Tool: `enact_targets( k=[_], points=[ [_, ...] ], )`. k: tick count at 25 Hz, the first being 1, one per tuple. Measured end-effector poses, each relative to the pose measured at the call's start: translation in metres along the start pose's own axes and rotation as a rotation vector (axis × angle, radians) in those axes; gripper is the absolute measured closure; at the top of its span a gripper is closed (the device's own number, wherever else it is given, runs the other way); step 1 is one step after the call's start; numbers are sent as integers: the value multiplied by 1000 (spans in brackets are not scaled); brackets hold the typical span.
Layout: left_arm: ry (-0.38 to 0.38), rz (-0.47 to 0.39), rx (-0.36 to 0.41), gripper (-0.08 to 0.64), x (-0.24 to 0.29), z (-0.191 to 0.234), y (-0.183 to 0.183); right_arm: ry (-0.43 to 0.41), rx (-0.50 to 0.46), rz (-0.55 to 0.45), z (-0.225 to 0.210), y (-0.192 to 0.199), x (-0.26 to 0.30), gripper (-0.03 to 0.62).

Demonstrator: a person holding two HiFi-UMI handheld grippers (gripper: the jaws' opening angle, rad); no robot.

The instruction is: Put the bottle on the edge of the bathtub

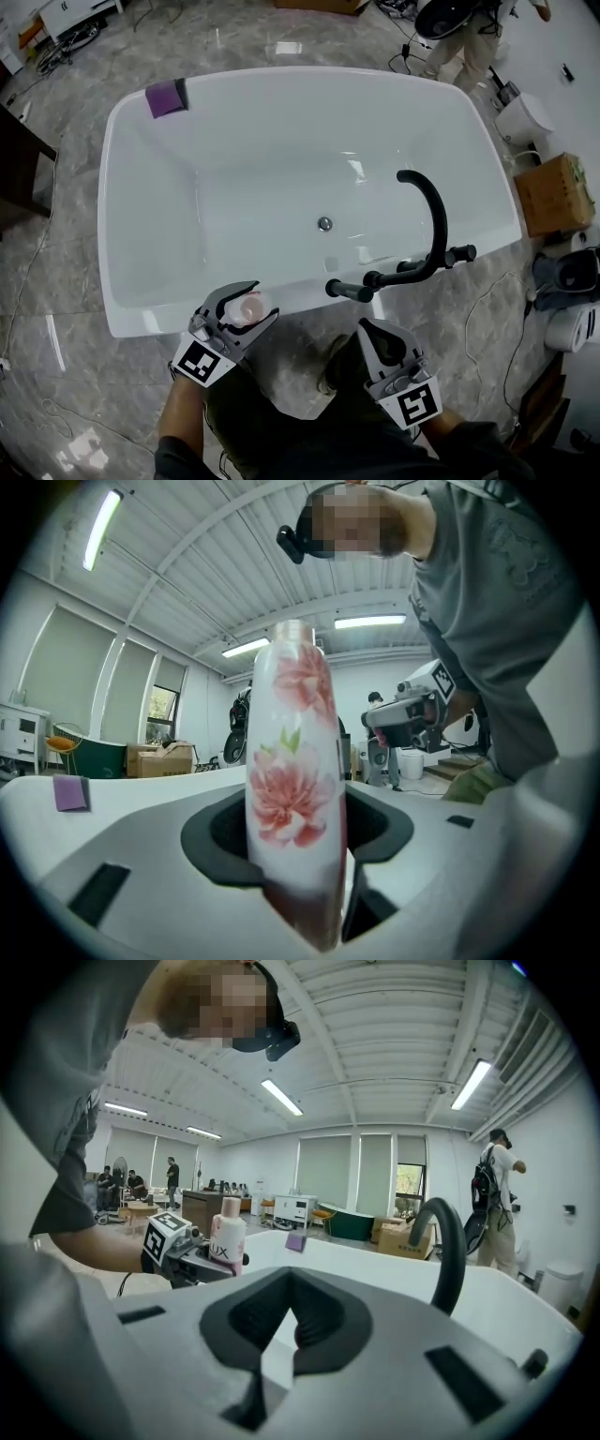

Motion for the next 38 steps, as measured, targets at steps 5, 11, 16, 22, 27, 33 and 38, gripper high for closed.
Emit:
enact_targets(
  k=[5,11,16,22,27,33,38],
  points=[
    [12,-10,4,333,-3,-2,17,-18,-14,17,7,11,10,592],
    [17,-9,-4,333,-4,-7,37,-28,-21,55,10,27,18,592],
    [20,-28,-6,331,-2,-13,40,-30,-25,67,9,37,20,592],
    [34,7,-19,270,-4,-15,45,-42,-9,81,12,40,19,592],
    [6,55,-53,224,-22,-13,48,-50,0,74,19,29,18,592],
    [-79,142,-207,222,-63,-2,30,-55,21,56,22,-3,11,592],
    [-150,193,-260,247,-81,0,-25,-53,35,43,14,-48,-3,592]
  ],
)
Point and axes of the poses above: the fingertips, and each gripper's own axes: x forward along the fingers, z to its left, y out of its underside, the point moved 3 cm from there along -x, backward along the fingers, and after that the axes turned 8 degrees about x, right-handed, at the moved point
